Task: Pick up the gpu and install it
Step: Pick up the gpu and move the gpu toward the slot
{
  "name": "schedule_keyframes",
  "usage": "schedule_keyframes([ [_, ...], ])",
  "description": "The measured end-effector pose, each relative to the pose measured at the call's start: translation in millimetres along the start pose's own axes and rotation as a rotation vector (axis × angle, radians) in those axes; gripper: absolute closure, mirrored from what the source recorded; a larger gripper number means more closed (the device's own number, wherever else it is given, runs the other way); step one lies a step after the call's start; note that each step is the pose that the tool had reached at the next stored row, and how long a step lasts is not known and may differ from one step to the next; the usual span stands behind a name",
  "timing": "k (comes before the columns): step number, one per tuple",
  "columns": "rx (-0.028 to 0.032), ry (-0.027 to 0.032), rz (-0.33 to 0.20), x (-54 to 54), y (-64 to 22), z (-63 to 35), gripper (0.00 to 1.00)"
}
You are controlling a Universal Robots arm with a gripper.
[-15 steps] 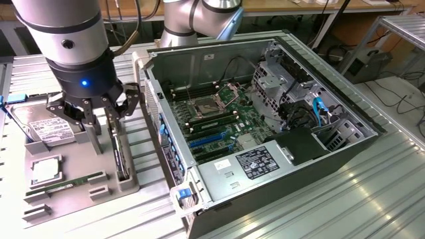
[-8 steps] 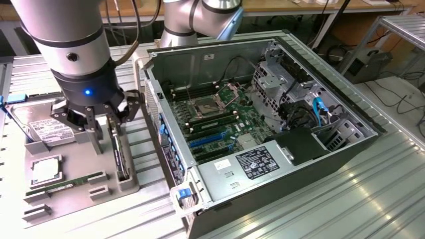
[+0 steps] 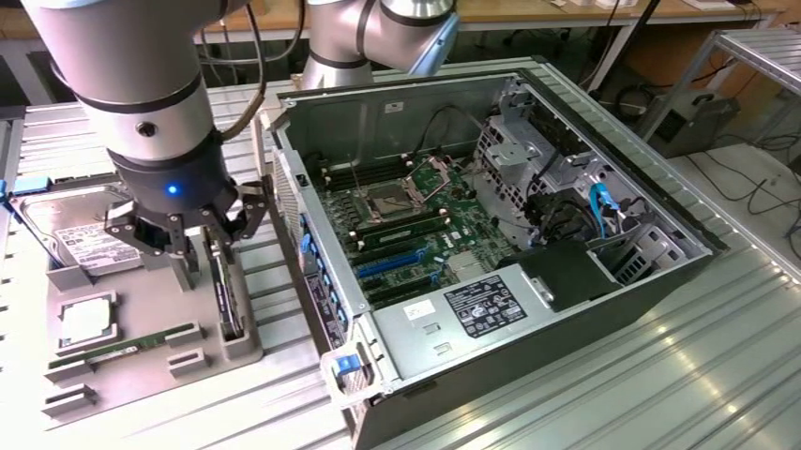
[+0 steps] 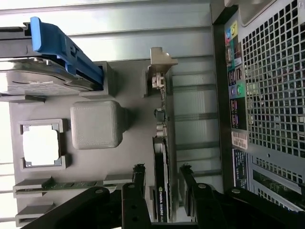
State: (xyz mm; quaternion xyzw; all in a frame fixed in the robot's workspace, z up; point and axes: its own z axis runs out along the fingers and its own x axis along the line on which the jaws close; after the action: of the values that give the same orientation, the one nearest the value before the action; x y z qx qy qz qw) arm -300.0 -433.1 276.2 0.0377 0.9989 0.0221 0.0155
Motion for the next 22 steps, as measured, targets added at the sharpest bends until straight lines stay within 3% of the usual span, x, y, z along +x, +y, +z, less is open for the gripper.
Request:
schedule_keyframes([
  [5, -0.0043, 0.0003, 0.000, -0.4, -0.4, 11.0, 0.58],
  [12, -0.0169, 0.0013, 0.001, -0.1, -0.6, 20.5, 0.58],
  [22, -0.0176, 0.0000, 0.025, 1.8, -1.2, 31.4, 0.58],
])
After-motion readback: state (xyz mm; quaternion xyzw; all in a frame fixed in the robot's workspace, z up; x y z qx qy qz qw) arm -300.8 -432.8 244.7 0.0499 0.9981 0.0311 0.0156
